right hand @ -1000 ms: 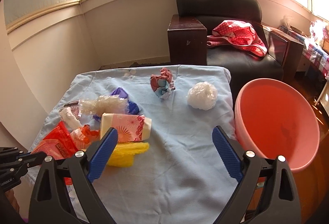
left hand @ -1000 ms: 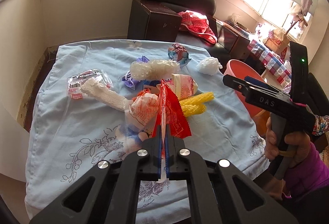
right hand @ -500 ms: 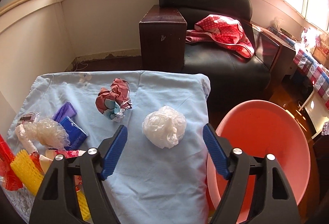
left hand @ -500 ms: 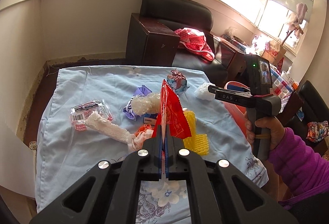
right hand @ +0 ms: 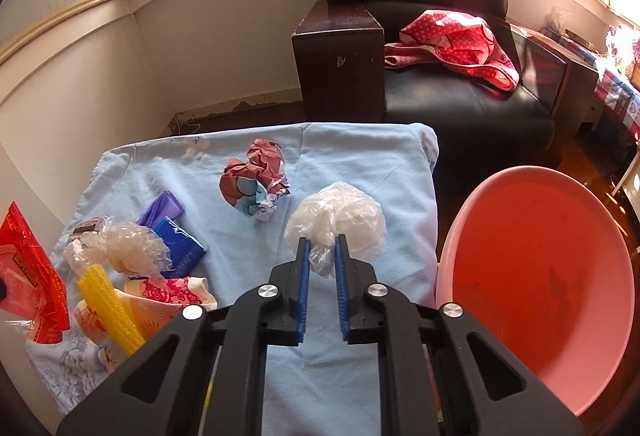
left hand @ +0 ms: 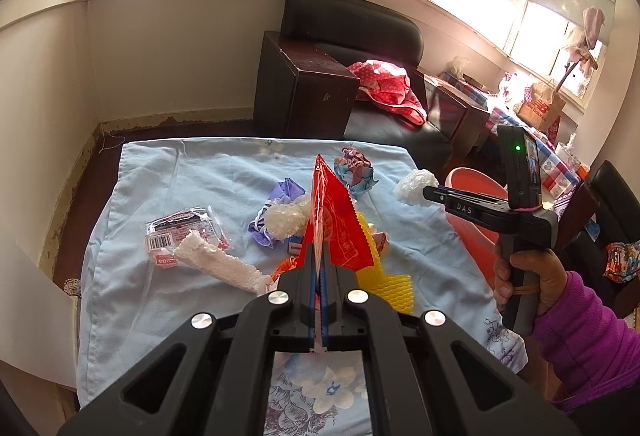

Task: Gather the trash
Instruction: 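Grasp the red plastic bag with the left tool while the right tool grasps the white plastic bag ball, then carry both held bags over the pink basin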

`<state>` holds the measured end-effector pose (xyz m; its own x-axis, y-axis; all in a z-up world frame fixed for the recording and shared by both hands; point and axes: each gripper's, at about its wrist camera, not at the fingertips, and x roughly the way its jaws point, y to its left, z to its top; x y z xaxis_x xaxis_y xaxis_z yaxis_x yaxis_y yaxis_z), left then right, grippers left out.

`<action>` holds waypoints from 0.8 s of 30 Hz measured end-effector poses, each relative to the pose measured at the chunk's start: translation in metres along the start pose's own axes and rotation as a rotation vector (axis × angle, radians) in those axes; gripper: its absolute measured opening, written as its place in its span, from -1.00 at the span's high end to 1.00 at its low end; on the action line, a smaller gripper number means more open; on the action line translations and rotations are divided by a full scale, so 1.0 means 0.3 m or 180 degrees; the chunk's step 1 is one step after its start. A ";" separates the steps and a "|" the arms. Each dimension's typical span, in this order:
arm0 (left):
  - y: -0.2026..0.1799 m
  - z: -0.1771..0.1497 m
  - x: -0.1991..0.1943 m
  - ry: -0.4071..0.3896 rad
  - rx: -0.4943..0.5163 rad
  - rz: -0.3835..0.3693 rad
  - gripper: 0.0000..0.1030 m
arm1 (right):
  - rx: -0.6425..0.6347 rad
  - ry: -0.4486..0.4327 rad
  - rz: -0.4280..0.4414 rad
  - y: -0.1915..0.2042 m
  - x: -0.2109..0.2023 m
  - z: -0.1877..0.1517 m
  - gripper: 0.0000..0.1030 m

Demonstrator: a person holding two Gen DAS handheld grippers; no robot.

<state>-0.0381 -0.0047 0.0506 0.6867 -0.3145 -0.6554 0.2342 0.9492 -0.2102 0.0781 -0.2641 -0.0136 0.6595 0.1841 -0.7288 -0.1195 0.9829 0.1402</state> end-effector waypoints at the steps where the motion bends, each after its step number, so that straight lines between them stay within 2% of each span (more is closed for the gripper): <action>1: -0.007 0.006 -0.002 -0.0024 0.0009 -0.0011 0.99 | 0.0005 -0.0050 0.0004 -0.001 -0.024 -0.001 0.75; 5: -0.046 0.040 -0.002 -0.0107 0.0031 -0.0106 0.99 | 0.0085 -0.0188 -0.0027 -0.031 -0.112 -0.003 0.75; 13: -0.232 0.126 0.074 -0.0171 0.0236 -0.0417 0.99 | 0.0305 -0.0329 -0.0430 -0.178 -0.241 -0.027 0.75; 19: -0.407 0.177 0.185 -0.0104 0.0400 -0.0619 0.99 | 0.0531 -0.0252 -0.0669 -0.318 -0.285 -0.074 0.75; 24: -0.553 0.193 0.317 0.0057 0.0550 -0.0670 0.99 | 0.0639 -0.0167 -0.0750 -0.392 -0.280 -0.104 0.75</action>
<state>0.0283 -0.1926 0.0651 0.5986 -0.5030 -0.6234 0.4854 0.8469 -0.2173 0.0136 -0.3951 0.0101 0.6897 -0.0542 -0.7220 0.1867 0.9768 0.1050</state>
